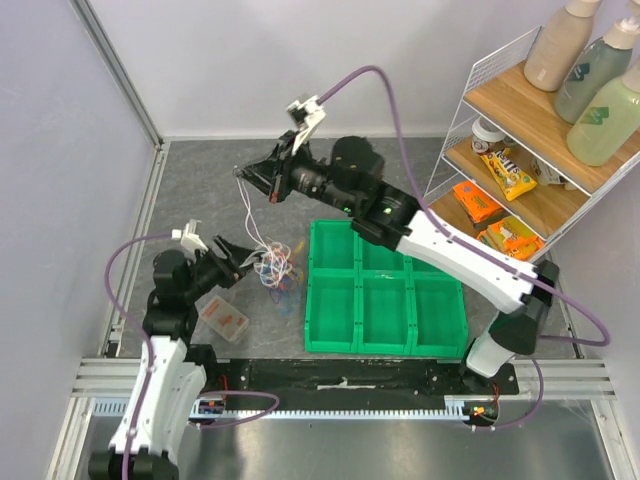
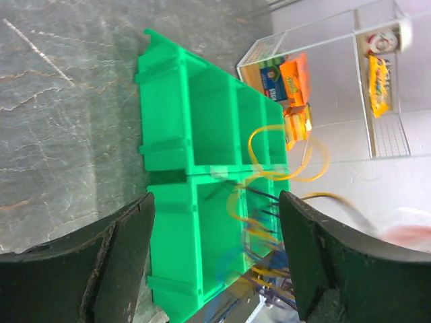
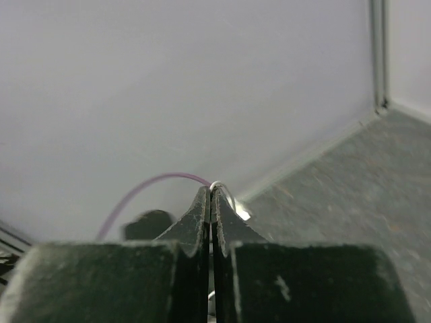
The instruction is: Untangle the cables
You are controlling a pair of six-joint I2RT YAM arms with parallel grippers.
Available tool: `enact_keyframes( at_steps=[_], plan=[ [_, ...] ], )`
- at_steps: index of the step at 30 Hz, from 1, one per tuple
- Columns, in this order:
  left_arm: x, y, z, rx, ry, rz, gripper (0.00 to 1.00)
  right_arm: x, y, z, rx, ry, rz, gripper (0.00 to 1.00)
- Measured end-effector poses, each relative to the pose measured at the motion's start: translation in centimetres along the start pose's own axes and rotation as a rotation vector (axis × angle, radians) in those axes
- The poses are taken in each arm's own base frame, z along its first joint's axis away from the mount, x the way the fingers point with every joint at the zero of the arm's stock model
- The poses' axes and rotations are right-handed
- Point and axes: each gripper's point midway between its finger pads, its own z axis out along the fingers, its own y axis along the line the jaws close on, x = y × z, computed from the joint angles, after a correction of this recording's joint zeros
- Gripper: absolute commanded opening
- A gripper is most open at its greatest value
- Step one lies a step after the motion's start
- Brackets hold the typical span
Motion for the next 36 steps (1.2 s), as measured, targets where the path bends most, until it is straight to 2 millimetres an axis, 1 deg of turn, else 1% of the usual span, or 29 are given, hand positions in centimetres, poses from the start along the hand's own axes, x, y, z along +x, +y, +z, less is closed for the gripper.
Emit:
enact_keyframes(
  at_steps=[1, 2, 4, 5, 6, 8, 9, 10, 12, 15, 17, 19, 21, 23, 26, 28, 30, 32, 33, 34, 35, 36],
  plan=[
    [0.1, -0.6, -0.7, 0.014, -0.015, 0.024, 0.75, 1.5, -1.3, 0.5, 0.033, 0.031, 0.002, 0.00],
    [0.2, -1.1, -1.3, 0.025, -0.028, 0.046, 0.69, 3.0, -2.7, 1.0, 0.064, 0.063, 0.004, 0.00],
    [0.2, -1.5, -2.2, 0.017, -0.050, 0.074, 0.53, 5.7, -5.2, 1.7, 0.116, 0.122, 0.012, 0.00],
    [0.2, -1.6, -2.5, 0.009, -0.057, 0.083, 0.49, 6.9, -6.4, 1.8, 0.139, 0.151, 0.017, 0.00],
    [0.0, -1.5, -2.7, -0.003, -0.067, 0.089, 0.46, 8.3, -7.4, 2.0, 0.162, 0.185, 0.022, 0.00],
    [-0.2, -1.3, -3.1, -0.035, -0.080, 0.103, 0.43, 9.7, -8.8, 2.0, 0.192, 0.222, 0.029, 0.00],
    [-0.4, -1.1, -3.2, -0.057, -0.088, 0.105, 0.44, 10.2, -9.2, 1.9, 0.203, 0.236, 0.032, 0.00],
    [-0.5, -1.1, -3.3, -0.068, -0.094, 0.108, 0.52, 10.6, -9.5, 1.8, 0.210, 0.248, 0.034, 0.00],
    [-0.9, -1.1, -3.5, -0.091, -0.105, 0.112, 0.75, 10.8, -9.6, 1.8, 0.212, 0.253, 0.036, 0.00],
    [-1.7, -1.5, -3.7, -0.105, -0.124, 0.136, 0.94, 10.9, -9.5, 1.9, 0.206, 0.255, 0.040, 0.00],
    [-2.1, -1.9, -3.6, -0.101, -0.123, 0.148, 0.95, 11.0, -9.5, 2.3, 0.203, 0.256, 0.044, 0.00],
    [-2.3, -2.0, -3.2, -0.110, -0.101, 0.147, 0.87, 11.0, -9.8, 3.2, 0.198, 0.255, 0.054, 0.00],
    [-2.7, -2.1, -2.7, -0.122, -0.071, 0.141, 0.84, 11.3, -10.3, 4.0, 0.196, 0.262, 0.069, 0.03],
    [-3.3, -2.5, -2.3, -0.129, -0.050, 0.148, 0.81, 11.7, -11.1, 4.3, 0.209, 0.271, 0.081, 0.07],
    [-3.7, -2.2, -2.0, -0.149, -0.050, 0.150, 0.79, 12.9, -13.0, 3.9, 0.258, 0.304, 0.095, 0.09],
    [-3.9, -2.0, -2.0, -0.161, -0.063, 0.151, 0.79, 13.2, -14.7, 3.5, 0.298, 0.315, 0.096, 0.07],
    [-3.9, -1.6, -1.8, -0.176, -0.060, 0.143, 0.79, 13.4, -16.9, 3.2, 0.349, 0.316, 0.085, 0.05],
    [-3.9, -1.1, -1.5, -0.193, -0.045, 0.129, 0.79, 13.6, -19.6, 2.9, 0.406, 0.316, 0.064, 0.01],
    [-3.7, -0.5, -1.1, -0.211, -0.027, 0.114, 0.79, 13.7, -21.4, 2.8, 0.442, 0.318, 0.048, 0.01],
    [-3.6, -0.1, -0.9, -0.220, -0.016, 0.104, 0.80, 14.0, -22.5, 2.8, 0.463, 0.322, 0.036, 0.02],
    [-3.4, 0.3, -0.6, -0.233, 0.000, 0.092, 0.82, 14.3, -24.1, 2.8, 0.492, 0.326, 0.018, 0.07],
    [-3.2, 1.0, -0.3, -0.251, 0.018, 0.076, 0.83, 14.6, -25.8, 2.9, 0.520, 0.329, -0.002, 0.19]
  ],
)
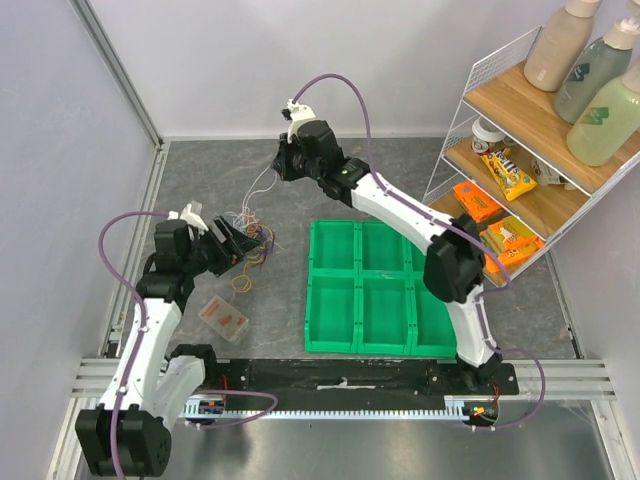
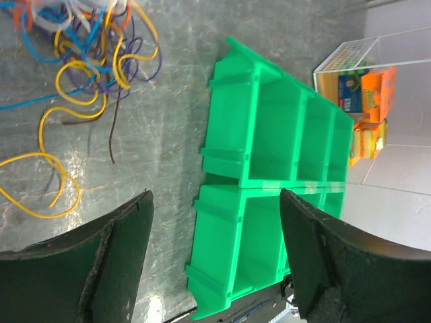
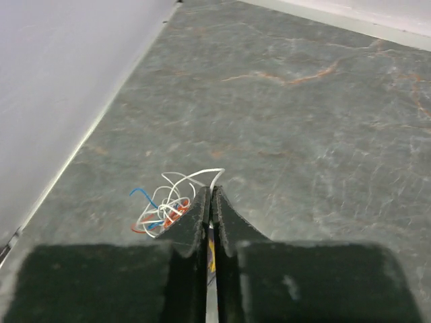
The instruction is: Untangle the cables
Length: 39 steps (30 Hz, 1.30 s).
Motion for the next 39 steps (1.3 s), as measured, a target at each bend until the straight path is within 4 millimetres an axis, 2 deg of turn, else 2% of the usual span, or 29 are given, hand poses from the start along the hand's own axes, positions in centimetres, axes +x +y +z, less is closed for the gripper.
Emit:
enact_keyframes(
  at_steps=[1, 3, 5, 7, 9, 11, 15, 17, 19, 22, 24, 26, 29, 31, 34, 39],
  plan=[
    [0.2, 0.4, 0.3, -0.010, 0.013, -0.008, 0.86, 0.2, -1.0, 0.8, 0.021, 0.003, -0.013, 0.31],
    [0.8, 1.0, 0.7, -0.024, 0.040, -0.024, 0.91, 0.6, -2.7, 2.8, 0.052, 0.008, -0.042, 0.47],
    [1.0, 1.1, 1.0, -0.023, 0.055, -0.031, 0.91, 1.1, -4.1, 5.0, 0.072, 0.020, -0.079, 0.68],
    [1.1, 1.2, 1.5, -0.027, 0.080, -0.043, 0.89, 2.6, -4.9, 6.1, 0.086, 0.061, -0.095, 0.79],
    [0.8, 1.4, 2.2, -0.048, 0.110, -0.062, 0.87, 5.3, -5.8, 5.8, 0.107, 0.144, -0.101, 0.82],
    [-0.3, 1.5, 3.0, -0.069, 0.120, -0.079, 0.86, 7.8, -6.5, 4.7, 0.126, 0.209, -0.092, 0.82],
    [-3.1, 2.1, 4.1, -0.090, 0.099, -0.135, 0.81, 14.4, -7.2, -0.2, 0.161, 0.358, -0.060, 0.61],
    [-4.6, 3.1, 4.7, -0.099, 0.076, -0.192, 0.82, 15.9, -6.1, -1.5, 0.150, 0.388, -0.061, 0.57],
    [-5.6, 4.6, 5.2, -0.123, 0.062, -0.277, 0.87, 16.5, -3.5, -1.5, 0.107, 0.380, -0.061, 0.57],
    [-6.1, 6.1, 6.2, -0.148, 0.062, -0.366, 0.89, 17.8, 1.4, -1.5, 0.013, 0.354, -0.063, 0.68],
    [-6.3, 6.8, 7.2, -0.162, 0.083, -0.406, 0.87, 19.7, 4.7, -2.0, -0.050, 0.355, -0.056, 0.75],
    [-6.5, 7.4, 8.1, -0.171, 0.097, -0.424, 0.86, 21.8, 7.7, -2.6, -0.101, 0.365, -0.038, 0.78],
    [-7.0, 7.7, 8.8, -0.169, 0.101, -0.428, 0.85, 24.5, 10.6, -3.7, -0.143, 0.390, -0.012, 0.75],
    [-7.3, 7.8, 8.9, -0.165, 0.089, -0.421, 0.84, 25.3, 11.4, -3.9, -0.144, 0.393, 0.014, 0.71],
    [-7.7, 8.0, 9.1, -0.168, 0.069, -0.409, 0.81, 25.5, 11.6, -3.2, -0.118, 0.368, 0.065, 0.61],
    [-8.1, 7.9, 9.5, -0.142, 0.054, -0.395, 0.83, 26.6, 10.4, -1.6, -0.060, 0.344, 0.140, 0.59]
  ],
)
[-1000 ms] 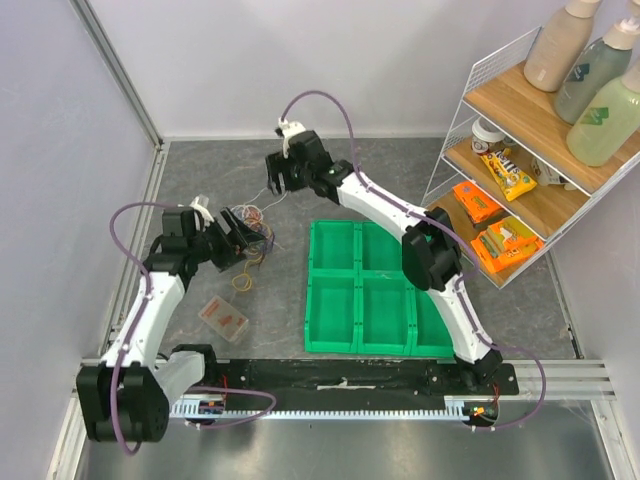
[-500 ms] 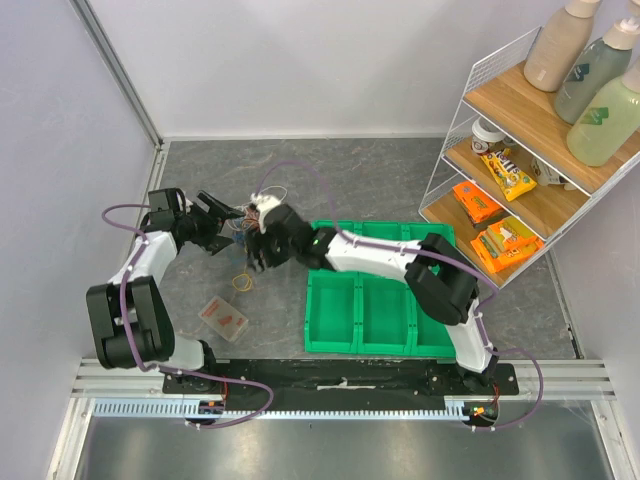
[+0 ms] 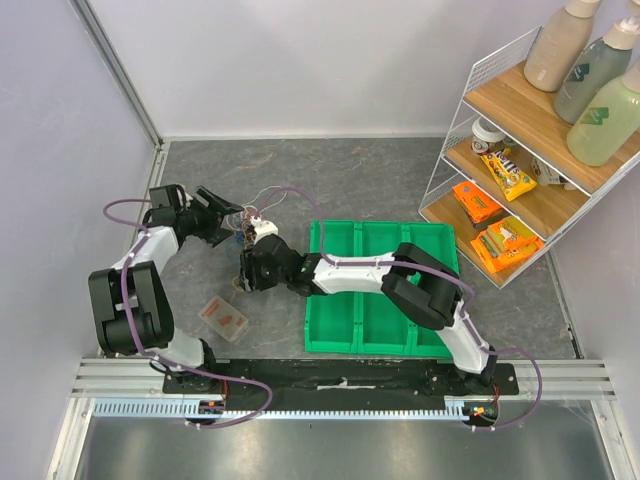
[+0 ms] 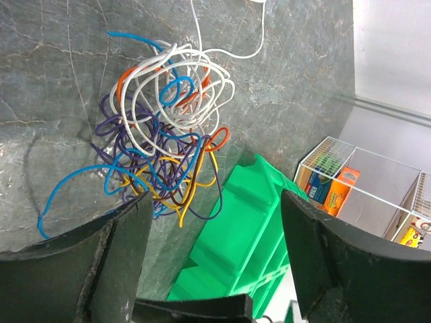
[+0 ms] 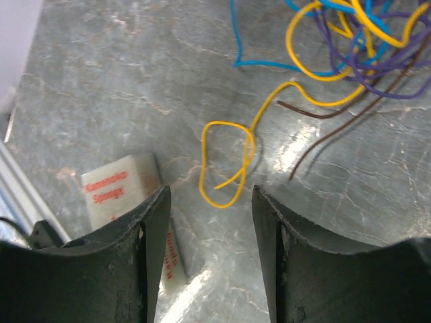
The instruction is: Untangle the cables
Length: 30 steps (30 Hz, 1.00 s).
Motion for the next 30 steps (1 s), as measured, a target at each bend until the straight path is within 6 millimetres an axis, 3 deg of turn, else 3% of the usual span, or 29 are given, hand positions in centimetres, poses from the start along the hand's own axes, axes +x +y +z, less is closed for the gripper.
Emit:
enact_keyframes(
  at_steps=[3, 6, 8, 11, 14, 20, 23, 26, 30],
  plan=[
    [-0.1, 0.2, 0.4, 0.005, 0.005, -0.003, 0.85, 0.8, -1.3, 0.9, 0.044, -0.002, 0.024, 0.59],
    [-0.2, 0.5, 0.5, 0.010, 0.006, -0.008, 0.84, 1.6, -2.3, 1.7, 0.076, 0.007, 0.037, 0.46],
    [-0.1, 0.7, 0.6, 0.015, 0.012, -0.013, 0.82, 1.8, -2.4, 2.2, 0.081, 0.006, 0.045, 0.32],
    [0.3, 1.1, 0.9, 0.026, 0.030, -0.027, 0.78, 1.6, -2.1, 2.7, 0.078, 0.000, 0.050, 0.01],
    [0.7, 1.9, 1.6, 0.021, 0.058, -0.054, 0.61, 1.9, -2.2, 2.8, 0.087, 0.007, 0.050, 0.00],
    [0.9, 3.8, 4.3, 0.032, 0.115, -0.095, 0.61, 2.1, -1.4, 1.3, 0.068, 0.040, -0.014, 0.00],
    [1.5, 4.9, 5.8, 0.048, 0.157, -0.134, 0.36, 0.6, 0.5, -0.3, 0.009, 0.039, -0.055, 0.00],
    [2.5, 5.9, 6.5, 0.062, 0.197, -0.180, 0.33, -2.1, 3.3, -1.6, -0.053, 0.026, -0.097, 0.00],
    [2.7, 5.9, 6.6, 0.079, 0.213, -0.193, 0.32, -8.6, 8.8, -4.6, -0.148, -0.066, -0.160, 0.00]
  ],
)
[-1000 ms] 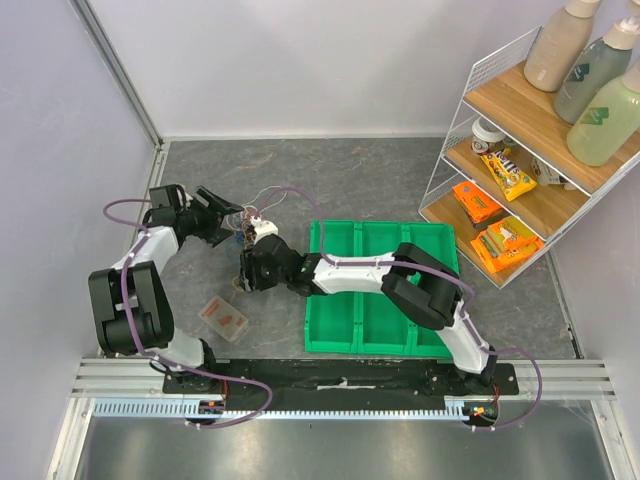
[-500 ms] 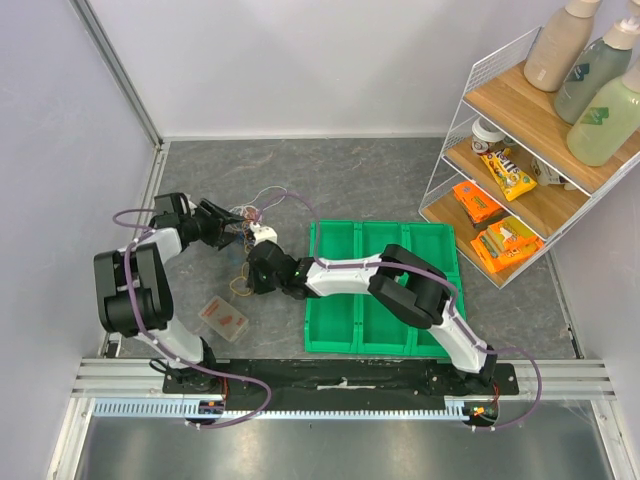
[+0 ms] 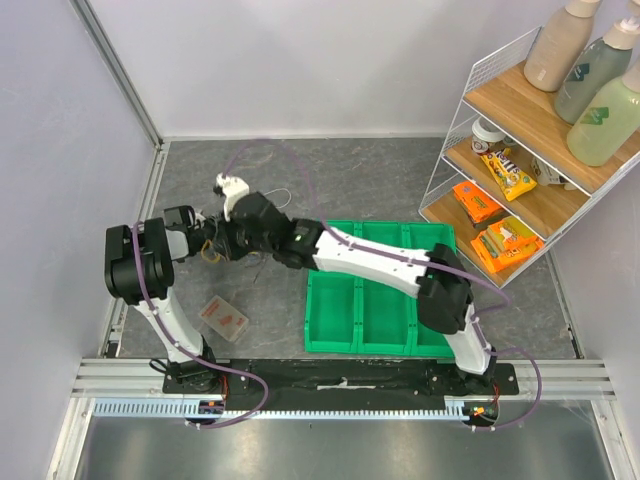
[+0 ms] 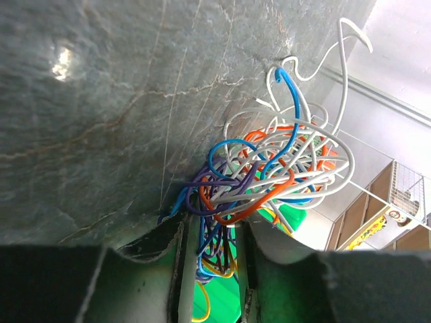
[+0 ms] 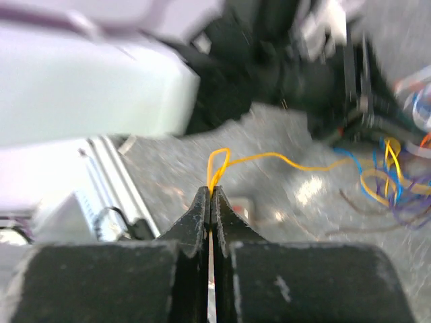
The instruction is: Untangle the cables
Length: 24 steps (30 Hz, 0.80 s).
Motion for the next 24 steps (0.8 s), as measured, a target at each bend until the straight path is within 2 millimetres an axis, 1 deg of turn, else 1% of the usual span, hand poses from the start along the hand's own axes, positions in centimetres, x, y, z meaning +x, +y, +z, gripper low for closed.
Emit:
enact_keyframes(
  at_steps=[1, 3, 4, 5, 6, 8, 9, 10, 11, 12, 14, 18, 21, 23, 24],
  plan=[
    [-0.1, 0.0, -0.1, 0.002, -0.001, -0.001, 0.28, -2.0, 1.2, -0.9, -0.021, -0.035, -0.013, 0.00],
    [-0.2, 0.0, -0.1, 0.003, -0.002, -0.004, 0.21, -6.8, 3.8, -3.7, -0.066, -0.122, -0.042, 0.00],
    [-0.2, 0.0, -0.2, 0.006, -0.002, -0.005, 0.20, -9.5, 5.3, -5.7, -0.095, -0.177, -0.056, 0.00],
    [-0.3, 0.0, -0.3, 0.007, -0.002, -0.007, 0.20, -11.3, 6.3, -7.3, -0.114, -0.218, -0.064, 0.00],
    [-0.3, -0.1, -0.4, 0.012, 0.002, -0.009, 0.18, -13.8, 7.6, -9.7, -0.140, -0.279, -0.075, 0.00],
    [-0.4, -0.1, -0.4, 0.017, 0.005, -0.012, 0.16, -18.3, 9.9, -14.5, -0.183, -0.398, -0.092, 0.00],
    [-0.3, -0.1, -0.5, 0.020, 0.008, -0.013, 0.16, -20.0, 10.6, -16.6, -0.194, -0.450, -0.098, 0.00],
    [-0.1, -0.3, -0.6, 0.034, 0.027, -0.017, 0.14, -21.2, 11.0, -18.4, -0.192, -0.487, -0.103, 0.00],
    [0.2, -0.5, -0.7, 0.047, 0.043, -0.015, 0.10, -22.1, 11.0, -20.0, -0.184, -0.514, -0.108, 0.00],
    [0.4, -0.9, -0.8, 0.064, 0.056, -0.008, 0.07, -22.6, 10.9, -20.9, -0.175, -0.532, -0.111, 0.00],
    [0.6, -1.2, -0.9, 0.080, 0.074, -0.003, 0.05, -23.0, 10.5, -22.1, -0.153, -0.544, -0.112, 0.00],
    [0.6, -1.3, -1.0, 0.084, 0.074, -0.004, 0.04, -22.8, 10.6, -22.2, -0.156, -0.537, -0.113, 0.00],
    [0.4, -1.2, -1.2, 0.088, 0.071, -0.009, 0.06, -22.7, 10.9, -22.6, -0.170, -0.526, -0.118, 0.00],
    [0.4, -1.4, -1.4, 0.100, 0.081, -0.015, 0.10, -22.6, 11.2, -23.2, -0.185, -0.518, -0.121, 0.00],
    [0.4, -1.5, -1.5, 0.107, 0.086, -0.019, 0.16, -22.5, 11.3, -23.6, -0.193, -0.513, -0.121, 0.00]
  ],
)
